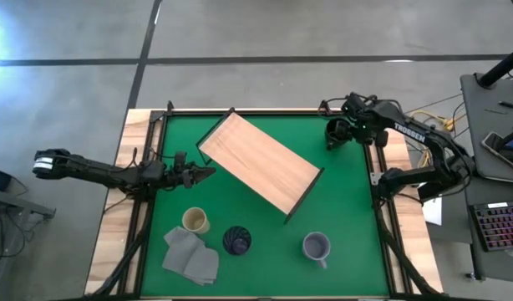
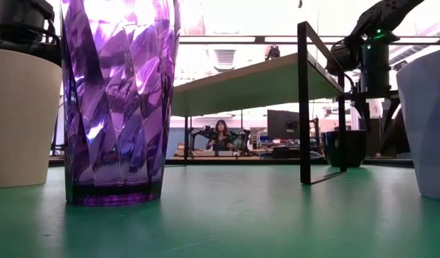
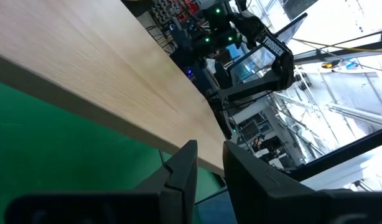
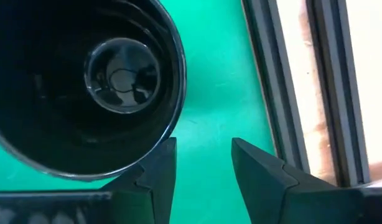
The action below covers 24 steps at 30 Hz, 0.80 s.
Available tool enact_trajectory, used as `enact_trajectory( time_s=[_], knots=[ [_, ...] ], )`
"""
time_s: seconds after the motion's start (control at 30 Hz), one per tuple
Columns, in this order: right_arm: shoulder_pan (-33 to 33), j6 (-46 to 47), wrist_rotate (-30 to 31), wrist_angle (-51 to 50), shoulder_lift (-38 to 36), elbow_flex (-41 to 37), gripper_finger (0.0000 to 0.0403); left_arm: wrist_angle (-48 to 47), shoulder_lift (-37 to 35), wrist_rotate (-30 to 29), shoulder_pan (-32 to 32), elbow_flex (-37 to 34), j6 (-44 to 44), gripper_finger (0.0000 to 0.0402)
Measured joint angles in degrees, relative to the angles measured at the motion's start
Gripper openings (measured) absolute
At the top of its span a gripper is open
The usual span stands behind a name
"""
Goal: Stack small to large cups/mugs on shelf
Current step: Put the black mug on the shelf
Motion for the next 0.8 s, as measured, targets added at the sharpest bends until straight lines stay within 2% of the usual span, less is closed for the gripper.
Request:
enact_trajectory(
  time_s=[0.13, 0.27, 0.33, 0.57, 0.8],
  knots=[
    [0.0, -0.4, -2.4, -1.0, -0.7, 3.3, 0.0148, 0.0, 0.0, 0.0, 0.0, 0.0, -0.1, 0.0063],
    [-0.1, -0.7, 1.3, -1.2, -1.4, 5.3, 0.0148, 0.0, 0.4, -0.1, 0.0, 0.1, -0.1, 0.0063],
    [-0.7, 0.5, 3.1, -1.0, -1.1, 5.0, 0.0148, 0.0, 0.5, -0.1, 0.0, 0.0, -0.1, 0.0063],
    [-1.3, 1.9, 1.8, 3.2, 1.3, 2.4, 0.0148, 0.0, 0.4, -0.1, 0.0, -0.1, 0.1, 0.0063],
    [-1.3, 1.5, 3.2, 3.8, 5.9, 1.9, 0.0148, -0.1, 0.7, -0.1, 0.0, -0.2, 0.2, 0.0063]
  ],
)
